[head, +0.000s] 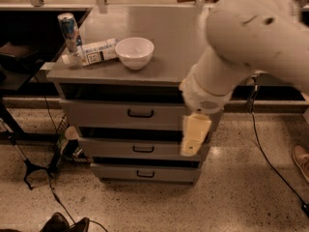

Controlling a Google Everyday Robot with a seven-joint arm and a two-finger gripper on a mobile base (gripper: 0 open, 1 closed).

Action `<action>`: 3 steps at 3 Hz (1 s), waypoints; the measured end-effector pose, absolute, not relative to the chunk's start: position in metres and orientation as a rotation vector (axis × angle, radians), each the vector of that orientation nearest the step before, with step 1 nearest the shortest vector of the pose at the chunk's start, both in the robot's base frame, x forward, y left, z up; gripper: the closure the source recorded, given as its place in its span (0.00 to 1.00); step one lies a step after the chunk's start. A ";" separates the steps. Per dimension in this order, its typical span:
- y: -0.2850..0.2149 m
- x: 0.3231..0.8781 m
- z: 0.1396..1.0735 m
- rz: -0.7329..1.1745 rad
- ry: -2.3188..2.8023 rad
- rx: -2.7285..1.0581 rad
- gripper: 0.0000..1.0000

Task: Open top drawer

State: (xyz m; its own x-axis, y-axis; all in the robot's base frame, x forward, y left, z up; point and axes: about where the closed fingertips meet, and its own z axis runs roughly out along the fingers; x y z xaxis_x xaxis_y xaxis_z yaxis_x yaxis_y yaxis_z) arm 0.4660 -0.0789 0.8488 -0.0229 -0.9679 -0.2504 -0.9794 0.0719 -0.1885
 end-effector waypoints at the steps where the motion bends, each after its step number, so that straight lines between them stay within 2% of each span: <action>1: -0.040 0.480 0.809 0.101 2.020 -2.009 0.00; 3: 0.029 0.522 0.732 0.164 2.008 -2.090 0.00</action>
Offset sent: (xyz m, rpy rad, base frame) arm 0.0557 0.1228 -0.1309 -0.0158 0.1107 0.1198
